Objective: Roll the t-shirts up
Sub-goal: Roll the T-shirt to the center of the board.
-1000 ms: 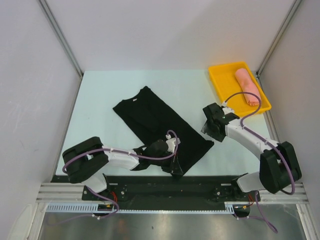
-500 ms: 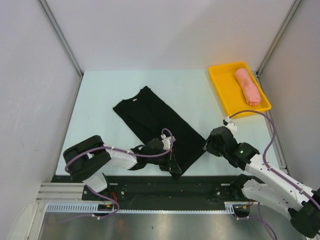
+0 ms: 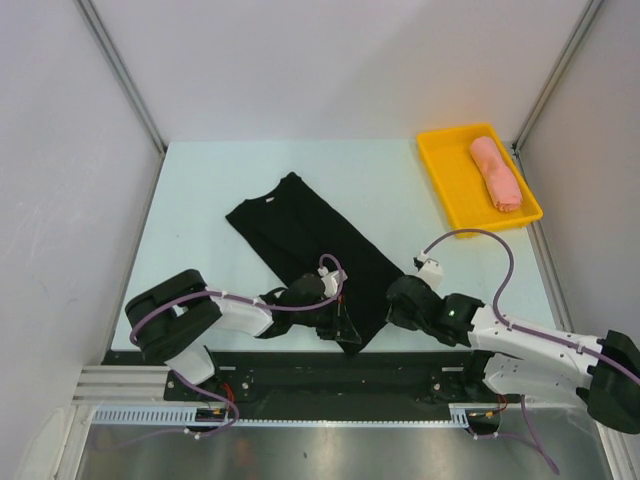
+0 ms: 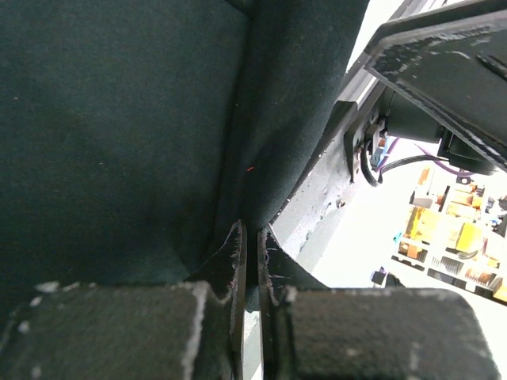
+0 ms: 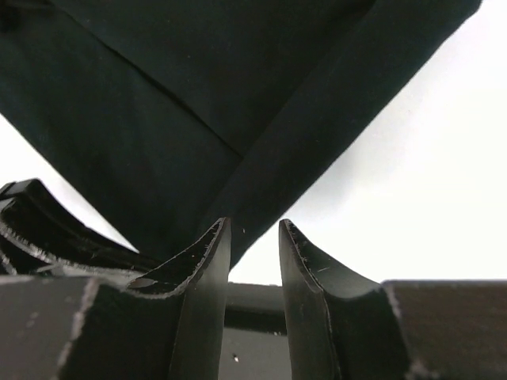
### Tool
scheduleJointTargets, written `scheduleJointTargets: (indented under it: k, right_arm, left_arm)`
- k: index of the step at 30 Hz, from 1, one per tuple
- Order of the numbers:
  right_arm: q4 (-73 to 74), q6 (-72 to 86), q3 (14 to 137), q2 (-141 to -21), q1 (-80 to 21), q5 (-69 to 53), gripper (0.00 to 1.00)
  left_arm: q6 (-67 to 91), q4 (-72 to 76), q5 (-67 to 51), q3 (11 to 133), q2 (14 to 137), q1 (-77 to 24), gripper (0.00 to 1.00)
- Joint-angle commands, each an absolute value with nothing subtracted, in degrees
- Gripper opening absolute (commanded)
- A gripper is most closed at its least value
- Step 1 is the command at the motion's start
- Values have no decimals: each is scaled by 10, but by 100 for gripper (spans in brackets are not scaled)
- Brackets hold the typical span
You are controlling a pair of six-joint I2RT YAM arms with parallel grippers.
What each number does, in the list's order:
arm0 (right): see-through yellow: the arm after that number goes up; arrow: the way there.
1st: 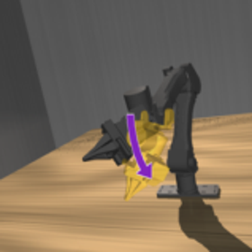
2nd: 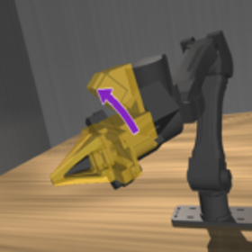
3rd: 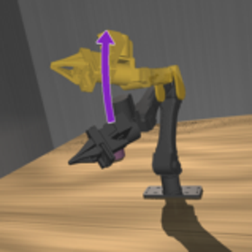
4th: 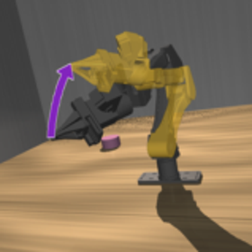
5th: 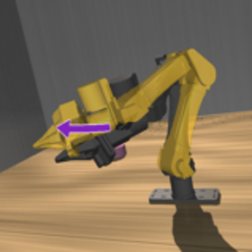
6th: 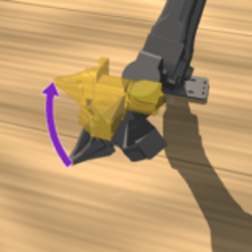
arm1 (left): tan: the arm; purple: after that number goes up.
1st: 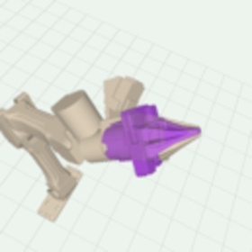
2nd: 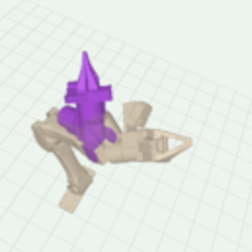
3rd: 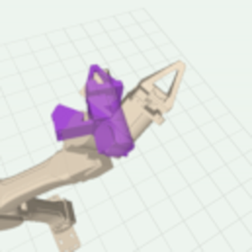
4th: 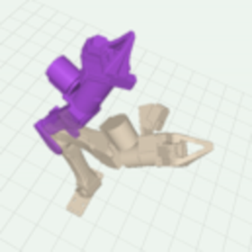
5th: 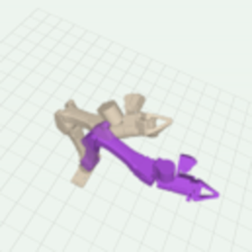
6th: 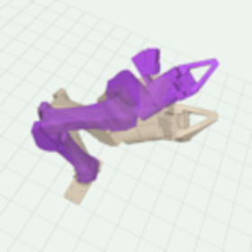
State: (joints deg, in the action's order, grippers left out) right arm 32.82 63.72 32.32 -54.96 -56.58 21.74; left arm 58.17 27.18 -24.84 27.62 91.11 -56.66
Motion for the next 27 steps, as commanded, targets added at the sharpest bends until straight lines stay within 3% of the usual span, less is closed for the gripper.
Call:
scheduleJointTargets:
  k: [1, 6, 12, 19, 27]
  right_arm:
    - [279, 655, 323, -576, -570, 254, 35]
    - [252, 648, 325, -610, -561, 250, 35]
    - [229, 643, 331, -642, -550, 234, 27]
    - [229, 635, 353, -685, -538, 225, 25]
    - [237, 630, 385, -739, -518, 214, 25]
  left_arm:
    - [583, 272, -251, 275, 909, -559, 6]
    - [576, 265, -250, 274, 907, -556, 8]
    - [564, 250, -246, 280, 898, -556, 14]
    - [524, 184, -229, 304, 863, -555, 37]
    - [437, 14, -155, 377, 783, -555, 45]
